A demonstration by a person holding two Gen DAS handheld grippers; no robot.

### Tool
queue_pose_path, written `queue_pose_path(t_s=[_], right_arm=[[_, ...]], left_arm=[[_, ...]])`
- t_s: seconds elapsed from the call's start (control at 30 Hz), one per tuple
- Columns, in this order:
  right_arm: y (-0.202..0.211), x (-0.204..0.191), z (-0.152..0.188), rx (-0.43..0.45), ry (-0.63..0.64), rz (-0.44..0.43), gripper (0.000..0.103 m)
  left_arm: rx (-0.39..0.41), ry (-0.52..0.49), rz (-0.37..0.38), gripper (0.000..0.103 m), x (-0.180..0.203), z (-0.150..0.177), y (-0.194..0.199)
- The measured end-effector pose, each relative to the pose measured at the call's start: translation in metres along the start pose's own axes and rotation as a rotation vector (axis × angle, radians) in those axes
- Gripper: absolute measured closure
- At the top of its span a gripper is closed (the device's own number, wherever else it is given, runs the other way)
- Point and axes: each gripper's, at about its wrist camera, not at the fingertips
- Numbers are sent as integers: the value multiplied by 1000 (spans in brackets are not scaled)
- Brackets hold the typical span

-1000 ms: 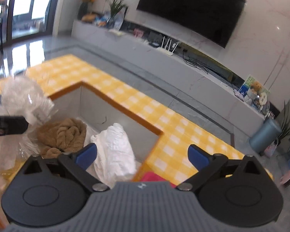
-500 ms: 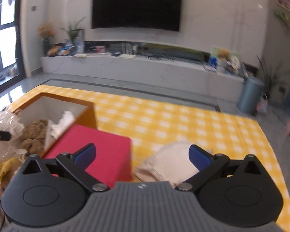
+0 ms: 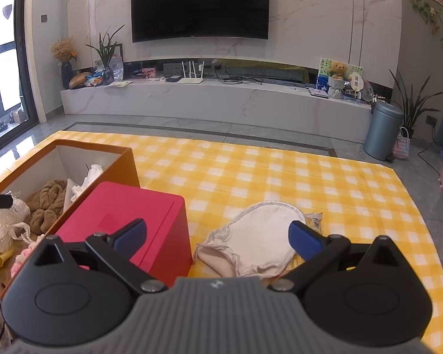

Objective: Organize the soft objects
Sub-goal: 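Open both tools over the box, dropping the cloth and bundle inside, then grasp the yellow snack packet with the right tool while the left tool grasps the beige mitt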

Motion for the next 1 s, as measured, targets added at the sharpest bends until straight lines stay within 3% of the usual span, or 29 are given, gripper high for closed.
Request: queue_pose_path(t_s=[0.63, 0.77, 1.0], right_arm=[[30, 31, -13, 57, -16, 50, 3], [42, 47, -15, 73, -1, 60, 3], [57, 92, -11, 70, -75, 156, 3]], left_arm=[[45, 42, 14, 10, 25, -37, 29], [73, 34, 52, 10, 46, -48, 38], [87, -36, 157, 10, 104, -59, 43]])
Point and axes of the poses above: each gripper's, at about its wrist camera, not at the fingertips, and y roughly against the way its jaws point, x to its right, z to its underside, and after that the axes turned 1 degree about -x, right-handed
